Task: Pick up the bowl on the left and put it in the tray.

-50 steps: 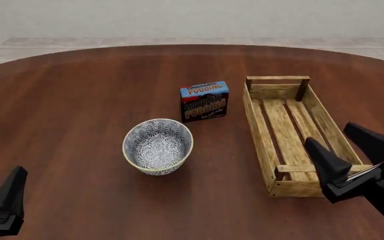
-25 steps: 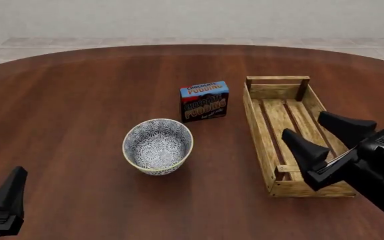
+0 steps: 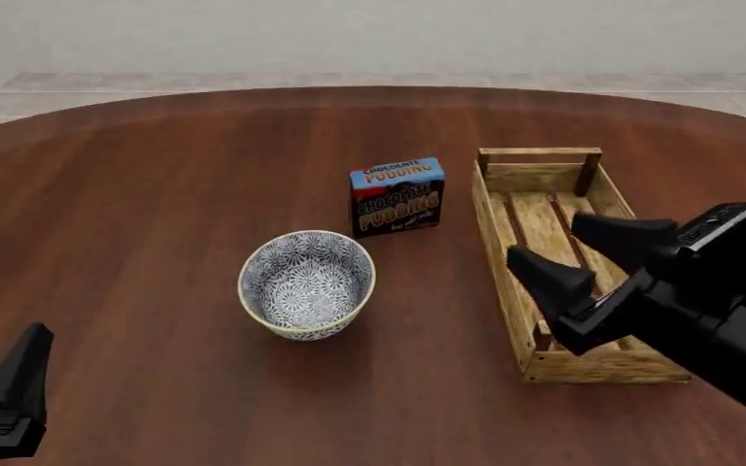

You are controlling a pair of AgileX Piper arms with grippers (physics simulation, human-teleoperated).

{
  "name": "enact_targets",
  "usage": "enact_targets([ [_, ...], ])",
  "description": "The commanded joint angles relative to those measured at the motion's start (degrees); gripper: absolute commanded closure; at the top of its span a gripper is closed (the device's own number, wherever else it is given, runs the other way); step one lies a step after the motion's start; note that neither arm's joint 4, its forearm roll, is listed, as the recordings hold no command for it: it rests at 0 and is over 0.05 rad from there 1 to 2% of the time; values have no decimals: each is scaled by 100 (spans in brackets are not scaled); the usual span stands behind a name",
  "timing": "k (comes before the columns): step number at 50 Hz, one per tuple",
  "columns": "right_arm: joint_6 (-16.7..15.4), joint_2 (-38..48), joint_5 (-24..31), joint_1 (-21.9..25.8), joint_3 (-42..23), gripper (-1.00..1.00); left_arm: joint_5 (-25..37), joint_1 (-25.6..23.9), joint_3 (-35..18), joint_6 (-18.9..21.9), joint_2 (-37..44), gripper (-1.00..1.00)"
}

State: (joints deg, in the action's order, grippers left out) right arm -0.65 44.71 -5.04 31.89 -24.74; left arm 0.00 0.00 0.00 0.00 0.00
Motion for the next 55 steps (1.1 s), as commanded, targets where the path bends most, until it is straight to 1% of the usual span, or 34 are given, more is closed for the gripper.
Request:
enact_targets([
  [1,489,525,423,490,-395,-100,0,0,0,0,0,-100],
  [2,489,526,424,491,-396,-100,0,0,0,0,0,-100],
  [3,634,580,533,586,-488,-100,0,0,0,0,0,-100],
  [4,577,587,597,577,-551,-100,0,0,0,0,0,-100],
  [7,546,628,643,625,-606,-100,0,0,0,0,0,-100],
  [8,412,654,644,597,-618,-100,0,0,0,0,0,-100],
  [9,468,671,652,628,-629,-100,0,0,0,0,0,-100],
  [11,397,710,655,678,-632,-100,0,0,0,0,0,-100],
  [12,459,751,662,724,-635,-100,0,0,0,0,0,-100],
  [21,438,841,720,787,-742,-100,0,0,0,0,0,-100],
  [26,332,892,752,787,-792,-100,0,0,0,0,0,-100],
  [28,232,877,776,779,-821,-100,0,0,0,0,0,-100],
  [29,286,884,796,785,-843,-100,0,0,0,0,0,-100],
  [36,210,910,845,779,-908,-100,0,0,0,0,0,-100],
  [42,201,931,921,811,-1004,-100,0,0,0,0,0,-100],
  [43,273,956,937,841,-1029,-100,0,0,0,0,0,-100],
  [45,213,965,950,845,-1055,-100,0,0,0,0,0,-100],
  [55,210,1093,1060,869,-1244,-100,0,0,0,0,0,-100],
])
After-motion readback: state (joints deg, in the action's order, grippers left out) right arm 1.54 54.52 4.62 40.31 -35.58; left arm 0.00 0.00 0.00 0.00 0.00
